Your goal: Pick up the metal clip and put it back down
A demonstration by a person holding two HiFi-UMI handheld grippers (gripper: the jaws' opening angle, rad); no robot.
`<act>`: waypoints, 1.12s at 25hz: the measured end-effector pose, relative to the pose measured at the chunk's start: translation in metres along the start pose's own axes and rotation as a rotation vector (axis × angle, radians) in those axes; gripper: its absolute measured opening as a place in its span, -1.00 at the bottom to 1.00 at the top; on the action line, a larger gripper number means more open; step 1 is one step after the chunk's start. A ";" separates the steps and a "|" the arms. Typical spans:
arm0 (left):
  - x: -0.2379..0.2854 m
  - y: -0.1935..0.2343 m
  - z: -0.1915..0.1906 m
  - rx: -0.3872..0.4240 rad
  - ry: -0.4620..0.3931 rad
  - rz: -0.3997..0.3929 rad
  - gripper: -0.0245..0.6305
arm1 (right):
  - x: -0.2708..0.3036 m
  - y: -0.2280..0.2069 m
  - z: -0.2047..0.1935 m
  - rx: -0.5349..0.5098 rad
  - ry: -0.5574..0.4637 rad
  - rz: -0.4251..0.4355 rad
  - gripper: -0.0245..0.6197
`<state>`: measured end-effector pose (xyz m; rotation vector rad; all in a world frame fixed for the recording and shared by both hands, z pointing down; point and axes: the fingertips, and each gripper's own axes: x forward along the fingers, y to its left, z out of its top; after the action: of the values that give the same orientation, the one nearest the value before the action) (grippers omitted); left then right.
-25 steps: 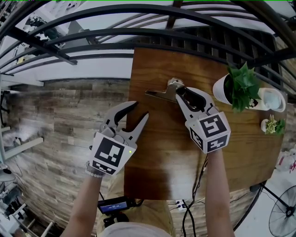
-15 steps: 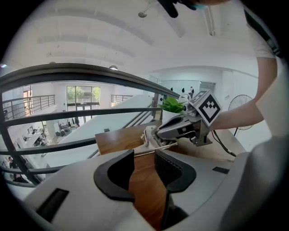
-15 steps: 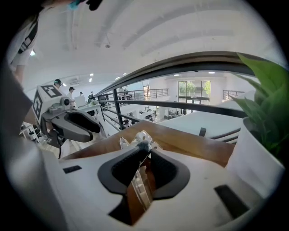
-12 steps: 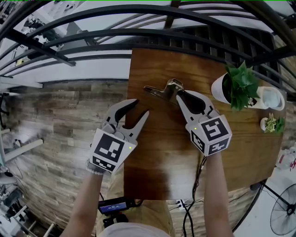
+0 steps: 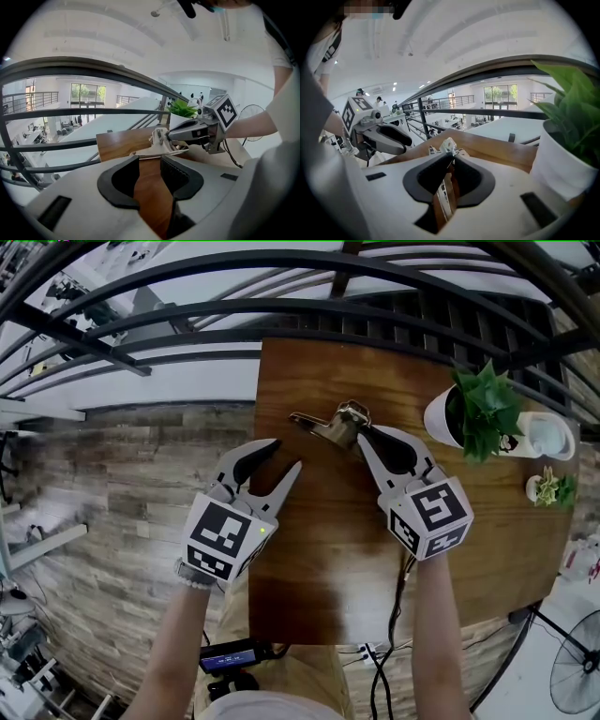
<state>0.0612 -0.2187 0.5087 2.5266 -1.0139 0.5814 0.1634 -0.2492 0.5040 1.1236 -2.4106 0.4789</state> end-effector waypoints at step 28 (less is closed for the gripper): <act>0.029 -0.005 -0.007 -0.061 0.068 -0.041 -0.19 | -0.033 0.010 0.021 0.033 -0.098 0.019 -0.79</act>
<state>0.0818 -0.2284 0.5278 2.4511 -0.9398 0.6104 0.1695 -0.2321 0.4680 1.1642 -2.5087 0.4822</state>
